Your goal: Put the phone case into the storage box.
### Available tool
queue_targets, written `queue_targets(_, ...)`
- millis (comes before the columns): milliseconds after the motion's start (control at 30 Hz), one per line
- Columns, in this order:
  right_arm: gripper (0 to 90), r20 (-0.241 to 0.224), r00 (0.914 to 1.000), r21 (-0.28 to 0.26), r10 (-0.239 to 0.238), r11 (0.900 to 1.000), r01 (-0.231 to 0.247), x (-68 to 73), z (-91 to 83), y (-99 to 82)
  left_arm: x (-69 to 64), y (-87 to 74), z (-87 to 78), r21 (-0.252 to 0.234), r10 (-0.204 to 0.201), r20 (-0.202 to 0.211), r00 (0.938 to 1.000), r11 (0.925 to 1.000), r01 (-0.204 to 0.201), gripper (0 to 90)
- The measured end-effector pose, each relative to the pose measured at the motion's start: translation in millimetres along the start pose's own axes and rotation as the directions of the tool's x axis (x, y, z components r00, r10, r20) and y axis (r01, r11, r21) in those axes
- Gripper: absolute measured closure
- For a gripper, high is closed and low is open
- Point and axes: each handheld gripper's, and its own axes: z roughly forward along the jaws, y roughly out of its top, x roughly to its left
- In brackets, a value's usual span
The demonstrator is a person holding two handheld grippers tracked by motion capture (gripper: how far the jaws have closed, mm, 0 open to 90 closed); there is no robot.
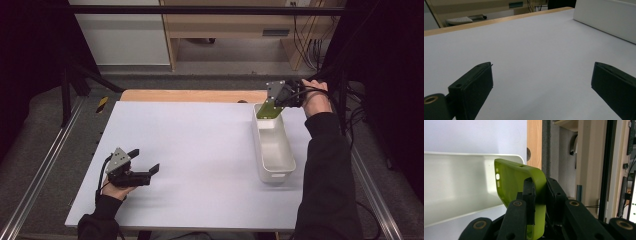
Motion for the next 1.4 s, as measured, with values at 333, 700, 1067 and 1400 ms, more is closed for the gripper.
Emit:
queue_targets(333, 78.9, -0.021, 0.9996, -0.001, -0.018, 0.9998, 0.018, -7.0, 11.6, -1.6, -0.2, -0.4, 1.2, 0.012, 0.004, -0.001, 1.0000, 0.9999, -0.004, 3.3)
queue_targets(700, 78.9, -0.056, 0.9973, 0.011, -0.048, 0.9988, 0.048, -10.5, 33.0, -4.1, 0.5, -2.0, 3.3, 0.032, 0.003, 0.000, 1.0000, 0.9995, -0.003, 3.3)
queue_targets(1067, 78.9, -0.084, 0.9950, 0.021, -0.055, 0.9982, 0.057, -12.8, 49.6, -3.7, 2.2, -3.1, 3.7, 0.036, -0.003, 0.000, 1.0000, 0.9993, 0.003, 3.3)
queue_targets(1400, 79.0, -0.110, 0.9925, 0.029, -0.053, 0.9980, 0.057, -12.7, 60.9, -0.4, 2.6, -3.3, 3.8, 0.035, -0.006, 0.000, 1.0000, 0.9994, 0.006, 3.3)
